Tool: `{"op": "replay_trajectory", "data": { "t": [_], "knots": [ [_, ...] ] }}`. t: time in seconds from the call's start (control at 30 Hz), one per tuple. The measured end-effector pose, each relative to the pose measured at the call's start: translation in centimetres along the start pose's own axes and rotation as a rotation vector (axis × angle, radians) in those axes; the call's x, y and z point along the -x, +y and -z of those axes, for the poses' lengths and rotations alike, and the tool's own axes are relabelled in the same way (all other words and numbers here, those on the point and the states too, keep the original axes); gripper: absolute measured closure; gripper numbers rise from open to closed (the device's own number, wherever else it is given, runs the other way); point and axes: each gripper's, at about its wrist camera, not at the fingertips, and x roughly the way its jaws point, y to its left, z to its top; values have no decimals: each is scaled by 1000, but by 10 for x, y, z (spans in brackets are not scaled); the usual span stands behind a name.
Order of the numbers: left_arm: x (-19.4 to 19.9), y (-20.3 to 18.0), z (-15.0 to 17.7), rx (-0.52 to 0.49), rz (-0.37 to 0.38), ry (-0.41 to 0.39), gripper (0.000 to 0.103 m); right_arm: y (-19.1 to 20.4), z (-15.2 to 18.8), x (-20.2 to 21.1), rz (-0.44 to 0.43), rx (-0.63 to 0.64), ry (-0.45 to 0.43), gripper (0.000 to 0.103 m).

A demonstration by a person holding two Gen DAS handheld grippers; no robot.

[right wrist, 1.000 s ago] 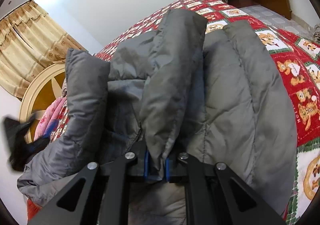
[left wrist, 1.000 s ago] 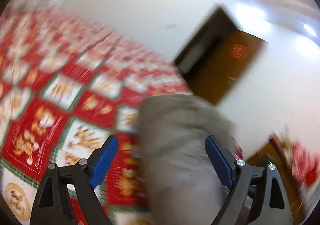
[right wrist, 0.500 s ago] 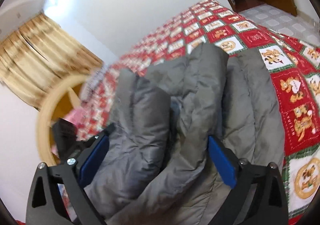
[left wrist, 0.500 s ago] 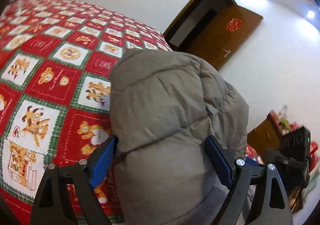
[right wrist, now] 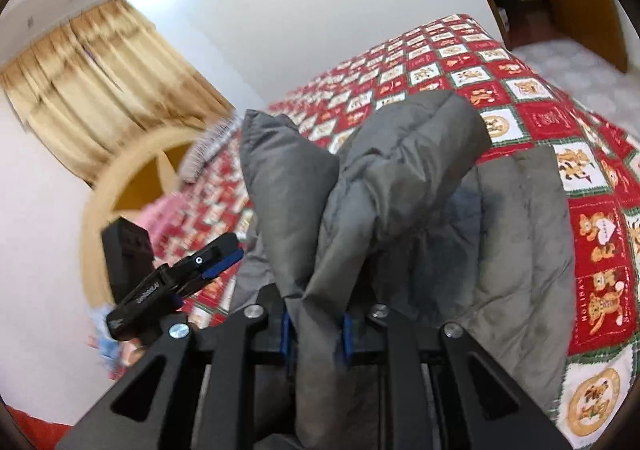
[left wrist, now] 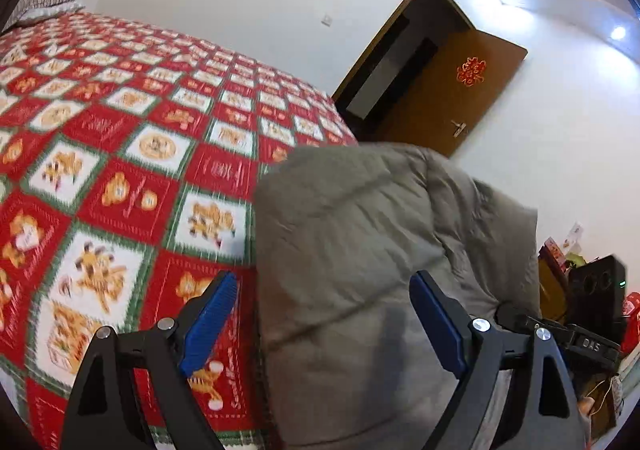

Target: Fold large clothes

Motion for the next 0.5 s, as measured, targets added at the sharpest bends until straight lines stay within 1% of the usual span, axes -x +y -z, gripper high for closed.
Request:
{"op": "replay_trajectory", "data": {
  "t": [0.07,0.13,0.2,0.27,0.3,0.33,0.4,0.5],
  "knots": [
    [0,-13,-4,-35,1,-1,15,-23,-2,9,-29,-61,-9,82],
    [-9,-28,-5,-71,8,13,15,-62,1,9,-98,-197,7,82],
    [-27,-44,-3,-105,7,41,15,-94,11,5,-119,-310,28,81],
    [-42,-58,3,-120,-3,73,15,-120,23,7,-147,-394,16,82],
    [-50,-63,5,-125,-5,88,15,-127,27,11,-158,-416,4,82],
    [-58,-70,9,-134,-10,107,15,-131,29,15,-154,-430,-6,82],
    [-69,-78,16,-155,-22,129,15,-138,36,28,-114,-434,-16,82],
    [-79,-91,23,-198,-59,140,15,-143,43,35,-55,-426,-1,82]
  ]
}}
